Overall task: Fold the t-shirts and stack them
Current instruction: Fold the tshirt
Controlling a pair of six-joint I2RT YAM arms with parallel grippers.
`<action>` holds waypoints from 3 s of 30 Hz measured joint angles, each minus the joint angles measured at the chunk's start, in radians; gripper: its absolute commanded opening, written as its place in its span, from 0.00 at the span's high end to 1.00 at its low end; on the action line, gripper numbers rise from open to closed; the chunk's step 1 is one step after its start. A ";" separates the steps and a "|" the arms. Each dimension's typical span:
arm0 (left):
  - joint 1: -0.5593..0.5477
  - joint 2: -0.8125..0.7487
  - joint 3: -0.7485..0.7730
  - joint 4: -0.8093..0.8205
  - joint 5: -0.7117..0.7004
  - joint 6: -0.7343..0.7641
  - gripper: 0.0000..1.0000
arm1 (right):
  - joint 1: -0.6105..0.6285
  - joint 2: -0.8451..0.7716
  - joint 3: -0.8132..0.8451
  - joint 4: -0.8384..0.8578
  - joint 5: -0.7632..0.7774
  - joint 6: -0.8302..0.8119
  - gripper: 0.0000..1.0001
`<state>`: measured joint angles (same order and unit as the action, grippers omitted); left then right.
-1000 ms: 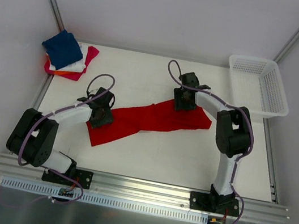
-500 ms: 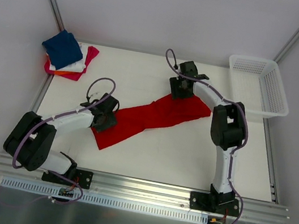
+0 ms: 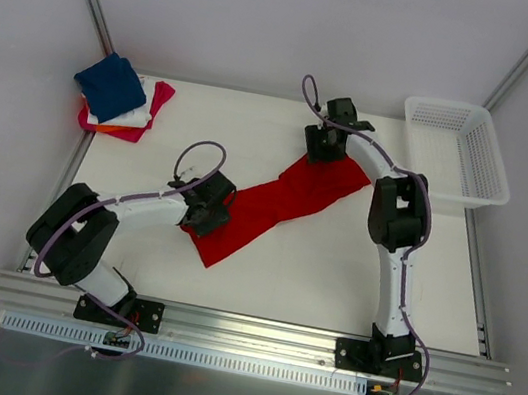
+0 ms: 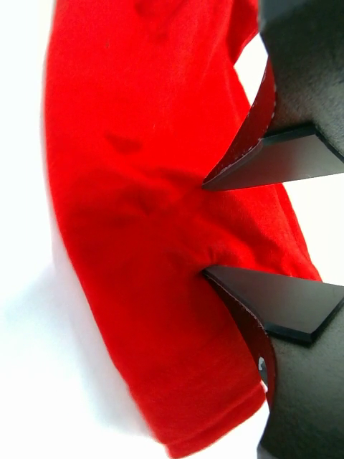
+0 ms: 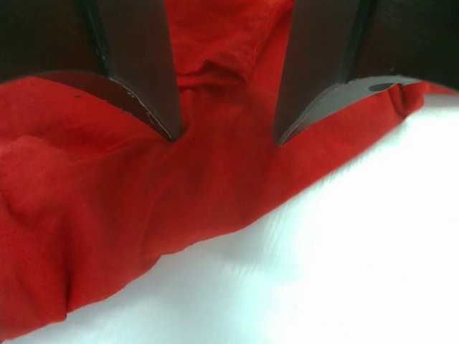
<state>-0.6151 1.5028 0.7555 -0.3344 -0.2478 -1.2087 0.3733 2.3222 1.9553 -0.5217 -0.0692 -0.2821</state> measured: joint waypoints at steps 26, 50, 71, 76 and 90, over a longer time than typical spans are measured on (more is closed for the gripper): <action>-0.369 0.268 0.211 0.148 0.119 -0.304 0.55 | 0.011 0.166 0.269 -0.075 -0.131 -0.015 0.37; -0.591 0.285 0.254 0.125 0.209 -0.357 0.50 | 0.030 0.227 0.369 -0.104 -0.144 -0.022 0.31; -0.600 0.079 0.457 -0.408 -0.320 -0.021 0.01 | 0.026 -0.002 0.224 -0.101 -0.080 -0.021 0.34; -0.539 -0.002 0.439 -0.454 -0.341 0.028 0.01 | 0.045 -0.196 0.033 -0.108 0.008 0.002 0.35; -0.391 0.008 0.272 -0.496 -0.227 0.089 0.04 | 0.301 -0.947 -0.737 -0.031 0.386 0.232 0.37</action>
<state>-1.0061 1.5108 1.0275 -0.8299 -0.4747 -1.1202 0.6743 1.3754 1.2186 -0.5526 0.3172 -0.0505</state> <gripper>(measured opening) 0.970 0.640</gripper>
